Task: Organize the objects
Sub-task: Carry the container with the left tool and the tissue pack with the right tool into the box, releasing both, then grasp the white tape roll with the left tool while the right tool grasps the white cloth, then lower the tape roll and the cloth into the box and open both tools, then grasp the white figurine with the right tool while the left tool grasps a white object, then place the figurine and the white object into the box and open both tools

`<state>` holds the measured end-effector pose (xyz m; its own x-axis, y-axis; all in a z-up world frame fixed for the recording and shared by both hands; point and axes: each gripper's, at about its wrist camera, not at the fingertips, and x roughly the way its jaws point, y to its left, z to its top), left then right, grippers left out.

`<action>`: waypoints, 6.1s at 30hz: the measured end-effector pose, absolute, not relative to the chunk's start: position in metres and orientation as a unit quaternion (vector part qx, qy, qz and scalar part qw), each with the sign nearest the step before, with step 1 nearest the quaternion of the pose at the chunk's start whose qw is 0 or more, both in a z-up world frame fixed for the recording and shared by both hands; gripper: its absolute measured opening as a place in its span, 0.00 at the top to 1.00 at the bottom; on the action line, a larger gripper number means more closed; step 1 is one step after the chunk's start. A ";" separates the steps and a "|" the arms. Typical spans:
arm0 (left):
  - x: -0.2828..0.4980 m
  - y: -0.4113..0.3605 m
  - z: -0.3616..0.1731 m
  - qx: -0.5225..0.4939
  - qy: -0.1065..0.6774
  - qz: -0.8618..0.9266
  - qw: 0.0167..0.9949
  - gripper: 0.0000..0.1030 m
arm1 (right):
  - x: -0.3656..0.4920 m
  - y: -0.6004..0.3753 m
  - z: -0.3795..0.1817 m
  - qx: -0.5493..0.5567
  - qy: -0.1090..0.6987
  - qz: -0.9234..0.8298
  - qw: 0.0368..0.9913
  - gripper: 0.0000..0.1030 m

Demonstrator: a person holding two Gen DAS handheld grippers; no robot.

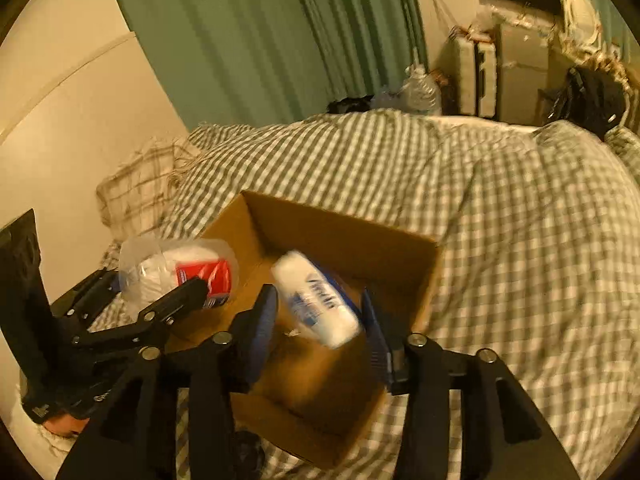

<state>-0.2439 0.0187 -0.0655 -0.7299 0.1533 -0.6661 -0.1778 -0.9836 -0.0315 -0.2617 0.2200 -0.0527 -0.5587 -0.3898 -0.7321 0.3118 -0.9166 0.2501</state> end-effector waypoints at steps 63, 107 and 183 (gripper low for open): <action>-0.148 -0.002 0.033 -0.289 0.022 0.955 0.066 0.94 | -0.104 0.197 0.067 0.311 0.098 -0.928 0.180 0.94; -0.081 -0.004 0.024 -0.297 0.036 0.953 0.054 0.00 | -0.069 0.210 0.073 0.325 0.096 -0.926 0.165 0.28; -0.249 0.024 -0.031 -0.361 0.043 0.927 0.091 0.77 | -0.208 0.185 0.011 0.377 0.077 -0.904 0.186 0.63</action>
